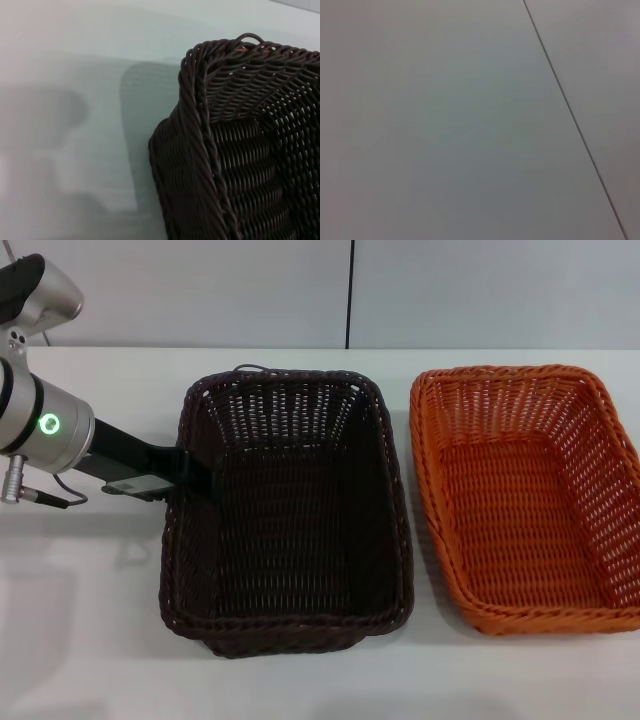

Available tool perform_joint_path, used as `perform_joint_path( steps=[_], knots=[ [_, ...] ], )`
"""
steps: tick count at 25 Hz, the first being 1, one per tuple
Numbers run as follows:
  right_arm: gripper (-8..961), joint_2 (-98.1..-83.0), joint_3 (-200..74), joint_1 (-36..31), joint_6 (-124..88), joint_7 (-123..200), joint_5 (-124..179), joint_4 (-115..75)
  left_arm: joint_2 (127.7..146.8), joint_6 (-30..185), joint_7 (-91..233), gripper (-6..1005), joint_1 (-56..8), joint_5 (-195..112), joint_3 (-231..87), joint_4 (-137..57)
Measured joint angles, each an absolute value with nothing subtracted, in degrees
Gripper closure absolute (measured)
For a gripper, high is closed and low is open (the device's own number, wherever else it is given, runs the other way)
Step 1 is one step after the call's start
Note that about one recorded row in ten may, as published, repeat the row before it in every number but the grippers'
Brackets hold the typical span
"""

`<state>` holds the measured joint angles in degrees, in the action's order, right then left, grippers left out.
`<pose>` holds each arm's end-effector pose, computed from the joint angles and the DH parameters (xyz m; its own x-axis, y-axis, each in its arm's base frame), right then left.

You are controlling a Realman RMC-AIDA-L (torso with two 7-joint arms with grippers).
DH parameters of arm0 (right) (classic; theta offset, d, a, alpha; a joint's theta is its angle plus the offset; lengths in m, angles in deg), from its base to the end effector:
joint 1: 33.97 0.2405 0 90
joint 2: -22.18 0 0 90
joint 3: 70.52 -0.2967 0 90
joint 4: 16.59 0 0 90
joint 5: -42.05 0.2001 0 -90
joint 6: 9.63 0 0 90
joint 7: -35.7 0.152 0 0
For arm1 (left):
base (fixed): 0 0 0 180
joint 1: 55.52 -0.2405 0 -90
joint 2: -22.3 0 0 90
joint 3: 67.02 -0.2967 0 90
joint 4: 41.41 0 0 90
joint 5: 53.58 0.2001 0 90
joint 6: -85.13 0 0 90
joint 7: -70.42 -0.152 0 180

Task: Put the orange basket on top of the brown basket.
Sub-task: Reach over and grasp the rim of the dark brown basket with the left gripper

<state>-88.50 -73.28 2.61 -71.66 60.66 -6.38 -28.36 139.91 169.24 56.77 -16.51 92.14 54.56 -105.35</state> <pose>0.3949 0.4095 0.1861 0.5711 0.4017 -0.7159 -0.8170 0.3628 -0.4482 -0.2443 0.4076 0.0072 0.2639 0.9355 0.2349 0.9241 -0.1755 -0.3395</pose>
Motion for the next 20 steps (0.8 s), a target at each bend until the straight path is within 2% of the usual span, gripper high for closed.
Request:
perform_joint_path(
  steps=[2,8,14,20],
  knots=[
    [453,-88.41,-73.3,2.6,-71.7,60.7,-6.4,-28.4,139.86,169.1,56.8,414,-16.5,92.1,54.5,-105.3],
    [453,-88.37,-73.4,2.7,-71.5,60.7,-6.4,-28.4,139.8,169.1,56.8,646,-16.1,92.2,54.4,-105.3],
    [453,-88.37,-73.4,2.8,-71.5,60.7,-6.4,-28.4,139.91,169.1,56.8,787,-16.6,92.1,54.4,-105.3],
    [452,-88.44,-73.0,2.6,-71.5,60.7,-6.4,-28.4,140.02,169.7,56.8,791,-16.9,91.8,54.5,-105.7]
  ],
)
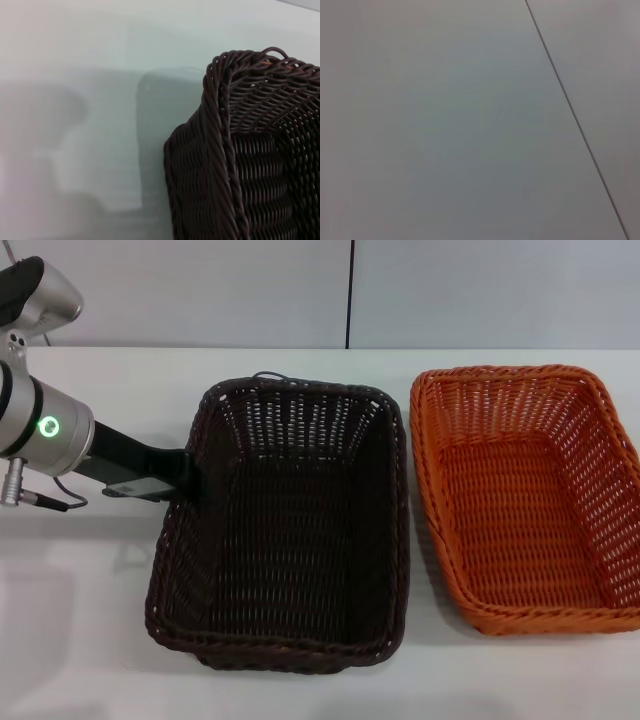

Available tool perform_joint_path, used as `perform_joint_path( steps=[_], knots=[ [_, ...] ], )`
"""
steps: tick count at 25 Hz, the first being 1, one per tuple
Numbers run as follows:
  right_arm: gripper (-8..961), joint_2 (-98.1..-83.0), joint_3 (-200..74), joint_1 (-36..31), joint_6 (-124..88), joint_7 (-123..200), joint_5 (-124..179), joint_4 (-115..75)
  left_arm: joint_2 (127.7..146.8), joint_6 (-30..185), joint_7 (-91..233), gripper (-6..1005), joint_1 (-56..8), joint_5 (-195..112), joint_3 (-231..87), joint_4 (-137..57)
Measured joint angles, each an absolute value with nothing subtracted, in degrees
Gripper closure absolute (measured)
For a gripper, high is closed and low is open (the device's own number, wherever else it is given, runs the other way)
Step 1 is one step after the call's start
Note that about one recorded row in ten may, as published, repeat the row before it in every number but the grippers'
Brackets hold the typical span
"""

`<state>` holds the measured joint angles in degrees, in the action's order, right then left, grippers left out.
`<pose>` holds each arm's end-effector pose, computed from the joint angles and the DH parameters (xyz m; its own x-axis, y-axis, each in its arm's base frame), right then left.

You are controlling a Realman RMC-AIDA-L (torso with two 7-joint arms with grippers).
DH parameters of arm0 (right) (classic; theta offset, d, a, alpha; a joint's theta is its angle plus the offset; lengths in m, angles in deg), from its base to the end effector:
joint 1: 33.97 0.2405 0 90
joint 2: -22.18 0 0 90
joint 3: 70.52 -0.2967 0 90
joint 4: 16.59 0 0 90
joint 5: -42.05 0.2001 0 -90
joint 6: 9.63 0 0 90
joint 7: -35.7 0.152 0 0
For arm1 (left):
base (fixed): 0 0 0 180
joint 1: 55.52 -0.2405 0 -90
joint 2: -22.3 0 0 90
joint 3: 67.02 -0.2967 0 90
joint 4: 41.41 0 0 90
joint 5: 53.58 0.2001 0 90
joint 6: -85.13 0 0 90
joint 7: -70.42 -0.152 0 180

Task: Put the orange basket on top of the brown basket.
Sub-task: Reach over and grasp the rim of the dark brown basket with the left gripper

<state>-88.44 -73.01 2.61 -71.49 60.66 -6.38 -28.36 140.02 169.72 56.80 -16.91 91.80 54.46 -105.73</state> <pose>0.3948 0.4100 0.1860 0.5727 0.3983 -0.7165 -0.8160 0.3611 -0.4514 -0.2448 0.4050 0.0065 0.2601 0.9376 0.2307 0.9265 -0.1751 -0.3330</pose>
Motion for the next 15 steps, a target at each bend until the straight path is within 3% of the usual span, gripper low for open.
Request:
perform_joint_path(
  steps=[15],
  knots=[
    [452,-88.64,-73.0,2.3,-72.0,61.1,-6.4,-28.1,139.71,173.0,56.4,800,-18.0,91.7,55.2,-110.9]
  ],
)
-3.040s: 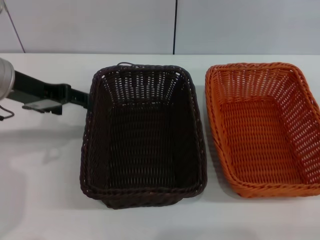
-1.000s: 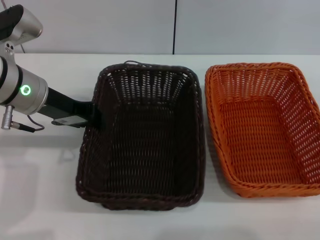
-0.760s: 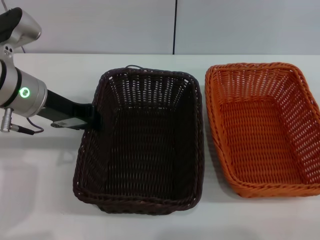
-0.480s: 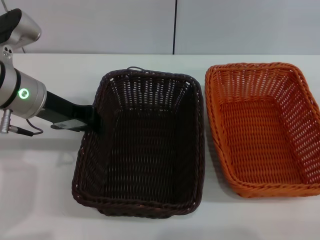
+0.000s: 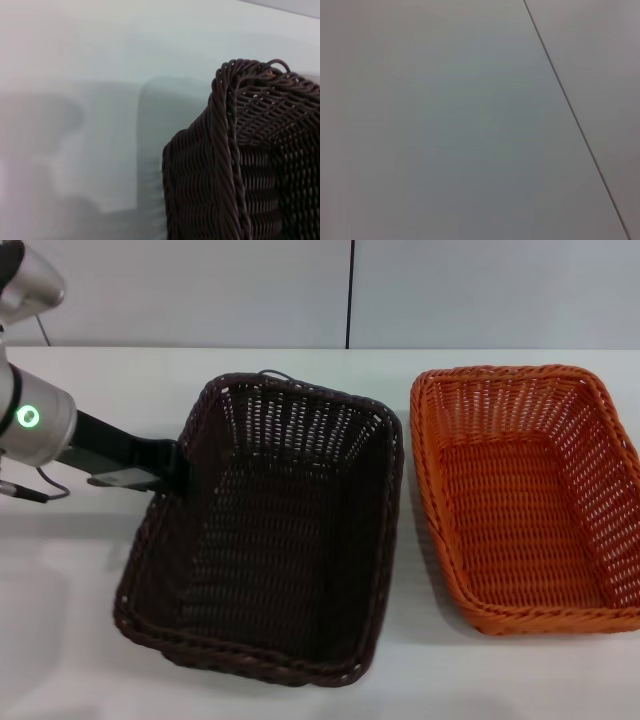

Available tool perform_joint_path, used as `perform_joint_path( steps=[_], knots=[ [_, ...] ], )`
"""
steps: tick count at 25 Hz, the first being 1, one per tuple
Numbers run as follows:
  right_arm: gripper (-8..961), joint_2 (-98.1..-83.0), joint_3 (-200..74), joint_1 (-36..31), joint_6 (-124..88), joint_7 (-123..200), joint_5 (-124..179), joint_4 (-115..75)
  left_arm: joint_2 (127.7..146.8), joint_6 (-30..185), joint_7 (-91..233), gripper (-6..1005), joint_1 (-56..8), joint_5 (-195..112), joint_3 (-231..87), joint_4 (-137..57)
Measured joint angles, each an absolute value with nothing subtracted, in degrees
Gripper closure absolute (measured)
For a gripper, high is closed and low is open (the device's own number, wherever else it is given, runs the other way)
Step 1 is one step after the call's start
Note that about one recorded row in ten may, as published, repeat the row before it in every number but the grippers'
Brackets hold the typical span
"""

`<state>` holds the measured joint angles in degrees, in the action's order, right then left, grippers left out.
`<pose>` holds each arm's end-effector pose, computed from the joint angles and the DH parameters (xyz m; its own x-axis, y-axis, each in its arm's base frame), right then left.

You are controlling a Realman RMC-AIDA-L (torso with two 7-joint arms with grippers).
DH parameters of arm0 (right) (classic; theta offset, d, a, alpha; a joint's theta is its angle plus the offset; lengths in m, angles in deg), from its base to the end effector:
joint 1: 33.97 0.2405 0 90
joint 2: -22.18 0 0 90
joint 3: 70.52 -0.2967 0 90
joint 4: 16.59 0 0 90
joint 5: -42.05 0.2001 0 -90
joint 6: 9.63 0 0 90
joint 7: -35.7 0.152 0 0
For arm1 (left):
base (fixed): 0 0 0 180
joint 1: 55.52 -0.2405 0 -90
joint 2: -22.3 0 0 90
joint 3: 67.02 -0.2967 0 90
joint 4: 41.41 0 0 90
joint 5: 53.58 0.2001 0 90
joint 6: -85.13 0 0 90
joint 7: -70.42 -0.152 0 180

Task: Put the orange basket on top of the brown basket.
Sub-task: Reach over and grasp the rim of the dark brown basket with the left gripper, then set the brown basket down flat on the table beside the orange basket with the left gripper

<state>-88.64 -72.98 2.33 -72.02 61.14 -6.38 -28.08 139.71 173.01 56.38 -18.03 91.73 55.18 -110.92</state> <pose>0.3955 0.4079 0.1833 0.5636 0.4020 -0.7216 -0.8223 0.3558 -0.4441 -0.2396 0.4008 0.0224 0.2947 0.9253 0.2389 0.9160 -0.2023 -0.3463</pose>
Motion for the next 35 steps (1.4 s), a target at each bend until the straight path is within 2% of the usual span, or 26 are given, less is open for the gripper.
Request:
perform_joint_path(
  steps=[14,16,17,20,21,22,23,30,31,33,34,35],
  knots=[
    [452,-88.53,-73.4,2.4,-71.7,61.2,-6.4,-27.7,137.24,181.9,49.5,800,-17.4,89.9,61.8,-121.7],
    [452,-88.5,-73.2,2.5,-71.6,61.2,-6.4,-27.6,135.63,184.1,43.6,800,-16.5,87.0,65.2,-119.9],
    [452,-88.5,-73.2,2.5,-71.6,61.2,-6.4,-27.6,135.63,184.1,43.6,799,-16.5,87.0,65.2,-119.9],
    [453,-88.46,-73.3,2.4,-71.6,61.2,-6.4,-27.6,133.11,186.1,39.4,799,-16.0,83.6,66.2,-116.3],
    [453,-88.42,-73.4,2.3,-71.6,61.2,-6.4,-27.6,131.52,187.2,36.9,799,-15.8,82.4,65.9,-114.2],
    [453,-88.42,-73.4,2.3,-71.6,61.2,-6.4,-27.6,131.52,187.2,36.9,798,-15.8,82.4,65.9,-114.2],
    [453,-88.43,-73.4,2.0,-71.6,61.2,-6.4,-27.6,130.32,187.8,34.4,798,-15.4,82.4,65.2,-112.4],
    [453,-88.84,-73.5,1.2,-72.0,61.2,-6.4,-27.6,129.62,187.6,29.3,797,-13.8,82.7,59.9,-109.0],
    [453,-89.06,-73.5,1.0,-72.0,61.2,-6.4,-27.6,130.28,186.9,28.9,797,-12.6,83.0,57.4,-107.4],
    [453,-89.21,-73.5,0.9,-72.0,61.2,-6.4,-27.6,130.28,186.9,28.9,796,-12.6,83.0,57.4,-107.4],
    [453,-89.21,-73.5,0.9,-72.0,61.2,-6.4,-27.6,130.81,186.3,28.7,796,-11.7,83.3,56.4,-106.5],
    [453,-89.24,-73.5,0.9,-72.0,61.2,-6.4,-27.5,132.22,185.0,28.5,796,-9.6,83.6,55.4,-104.8]
  ],
)
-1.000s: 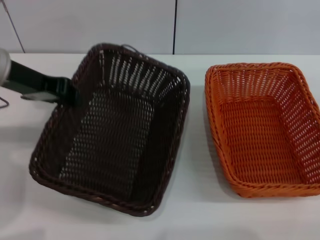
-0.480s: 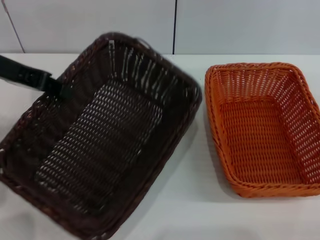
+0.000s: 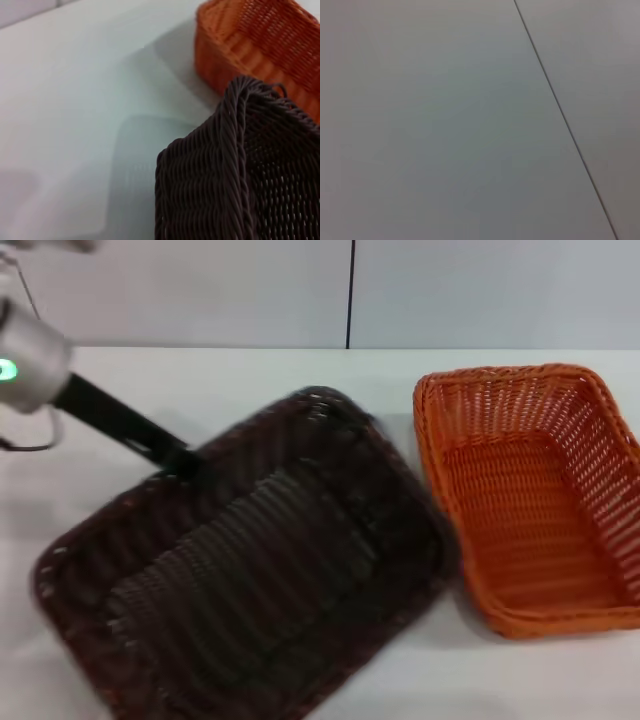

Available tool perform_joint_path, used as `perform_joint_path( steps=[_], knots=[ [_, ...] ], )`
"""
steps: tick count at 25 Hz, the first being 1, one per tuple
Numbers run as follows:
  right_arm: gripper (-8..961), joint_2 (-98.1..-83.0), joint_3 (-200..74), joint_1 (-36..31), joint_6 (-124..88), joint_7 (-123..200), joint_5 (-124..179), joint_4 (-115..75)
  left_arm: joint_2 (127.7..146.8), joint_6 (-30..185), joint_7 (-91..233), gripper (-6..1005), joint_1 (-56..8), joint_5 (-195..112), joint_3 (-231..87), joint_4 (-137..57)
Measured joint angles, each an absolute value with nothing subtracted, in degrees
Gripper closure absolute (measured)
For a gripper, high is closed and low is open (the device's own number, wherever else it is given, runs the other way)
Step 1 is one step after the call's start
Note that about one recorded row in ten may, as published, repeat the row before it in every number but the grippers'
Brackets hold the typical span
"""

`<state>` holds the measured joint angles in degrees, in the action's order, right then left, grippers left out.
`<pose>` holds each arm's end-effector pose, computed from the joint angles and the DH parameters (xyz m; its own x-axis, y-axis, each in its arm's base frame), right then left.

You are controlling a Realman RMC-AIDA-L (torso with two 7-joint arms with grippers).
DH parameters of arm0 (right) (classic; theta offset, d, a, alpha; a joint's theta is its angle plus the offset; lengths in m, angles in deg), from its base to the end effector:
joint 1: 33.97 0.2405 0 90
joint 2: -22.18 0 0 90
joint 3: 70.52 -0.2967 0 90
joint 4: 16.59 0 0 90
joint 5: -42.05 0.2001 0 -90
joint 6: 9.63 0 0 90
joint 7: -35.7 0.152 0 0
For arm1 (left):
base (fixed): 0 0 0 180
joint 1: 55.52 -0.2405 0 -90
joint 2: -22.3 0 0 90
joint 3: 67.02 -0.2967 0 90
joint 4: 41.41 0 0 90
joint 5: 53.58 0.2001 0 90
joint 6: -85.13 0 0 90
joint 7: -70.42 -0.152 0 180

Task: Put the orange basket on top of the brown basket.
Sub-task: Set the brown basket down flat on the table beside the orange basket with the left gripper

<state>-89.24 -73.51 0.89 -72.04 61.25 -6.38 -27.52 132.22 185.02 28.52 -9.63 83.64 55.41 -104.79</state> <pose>0.4064 0.3969 0.1755 0.5573 0.3839 -0.7362 -0.8226 0.3759 -0.4267 -0.1991 0.4126 0.0523 0.7242 0.6879 -0.0485 0.6569 -0.7096 -0.2550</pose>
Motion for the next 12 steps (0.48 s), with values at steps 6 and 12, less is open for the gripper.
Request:
perform_joint_path(
  steps=[6,12],
  knots=[
    [453,-89.28,-73.0,0.9,-72.1,61.3,-6.4,-26.5,137.95,179.3,24.7,795,-2.4,87.1,54.6,-98.7],
    [453,-89.26,-73.2,0.8,-72.1,61.3,-6.4,-26.1,139.64,176.6,22.5,794,0.3,86.9,54.6,-95.1]
  ],
)
